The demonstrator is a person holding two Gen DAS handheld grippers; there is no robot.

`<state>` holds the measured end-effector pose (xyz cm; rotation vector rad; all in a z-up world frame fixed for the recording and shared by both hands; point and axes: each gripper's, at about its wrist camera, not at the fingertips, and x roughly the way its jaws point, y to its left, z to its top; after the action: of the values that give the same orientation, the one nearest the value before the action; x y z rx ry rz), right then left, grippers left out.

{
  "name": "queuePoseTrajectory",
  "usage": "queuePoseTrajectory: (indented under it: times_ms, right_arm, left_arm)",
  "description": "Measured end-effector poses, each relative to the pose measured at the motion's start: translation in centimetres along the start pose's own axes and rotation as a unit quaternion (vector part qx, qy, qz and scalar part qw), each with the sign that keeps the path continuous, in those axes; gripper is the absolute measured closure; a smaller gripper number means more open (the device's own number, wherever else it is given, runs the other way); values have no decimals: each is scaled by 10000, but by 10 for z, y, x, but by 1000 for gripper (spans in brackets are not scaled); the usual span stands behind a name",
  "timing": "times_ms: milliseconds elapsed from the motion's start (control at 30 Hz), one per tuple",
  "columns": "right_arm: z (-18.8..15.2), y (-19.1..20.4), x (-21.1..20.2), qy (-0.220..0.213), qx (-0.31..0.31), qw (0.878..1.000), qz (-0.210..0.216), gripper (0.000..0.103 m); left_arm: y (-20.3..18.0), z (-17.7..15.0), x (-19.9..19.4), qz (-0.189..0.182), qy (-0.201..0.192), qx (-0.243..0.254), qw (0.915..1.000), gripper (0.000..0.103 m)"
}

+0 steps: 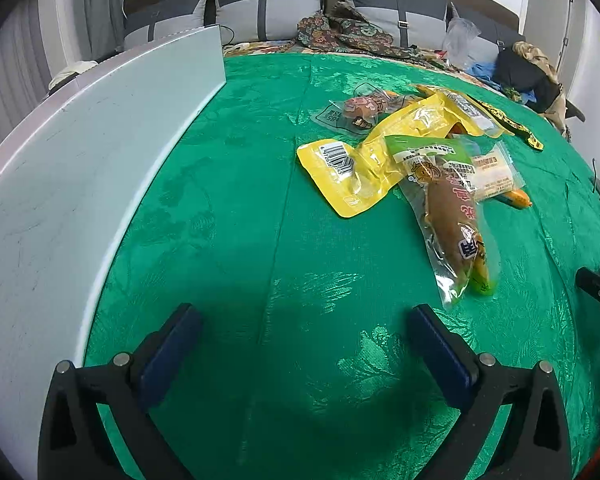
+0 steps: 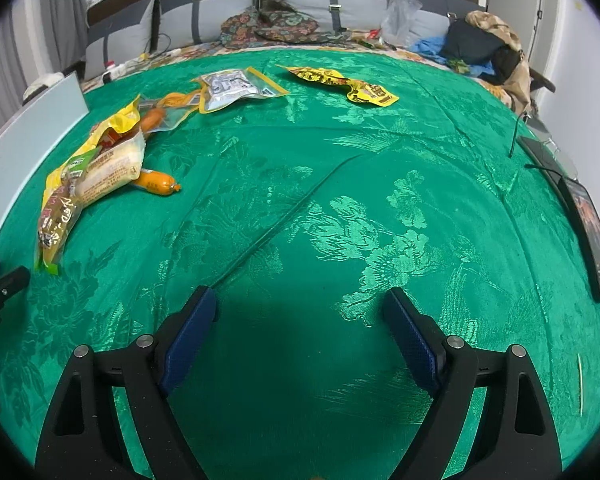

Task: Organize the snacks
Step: 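Move the left gripper back over the snack pile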

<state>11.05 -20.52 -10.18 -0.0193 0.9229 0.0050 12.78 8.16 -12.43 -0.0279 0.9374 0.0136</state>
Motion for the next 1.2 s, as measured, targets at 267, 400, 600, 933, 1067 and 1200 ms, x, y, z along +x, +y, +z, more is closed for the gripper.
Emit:
queuePoseTrajectory:
  times_ms: [267,400,600,933,1067,1200]
  right_arm:
    - [0,0,0,1,0,10000,-1,14]
    - [0,0,0,1,0,10000,-2,14]
    - [0,1,0,1,-1,10000,-3,14]
    - [0,0,0,1,-1,10000,-1,14]
    - [0,0,1,2,-1,10000,-3,14]
    - [0,0,1,2,-2,10000,-2,14]
  left_arm:
    - [0,-1,-1,1,0,-2,10000,1]
    - [0,-1,0,2,-1,-2,10000,0]
    - [0,-1,-1,4,-4,-1,10000,0]
    - [-2,-2,-1,13,-9,-5,10000,0]
    - [-2,-2,-1,15,-9,-5,10000,0]
    - [-2,-2,-1,10,-9,-6,10000,0]
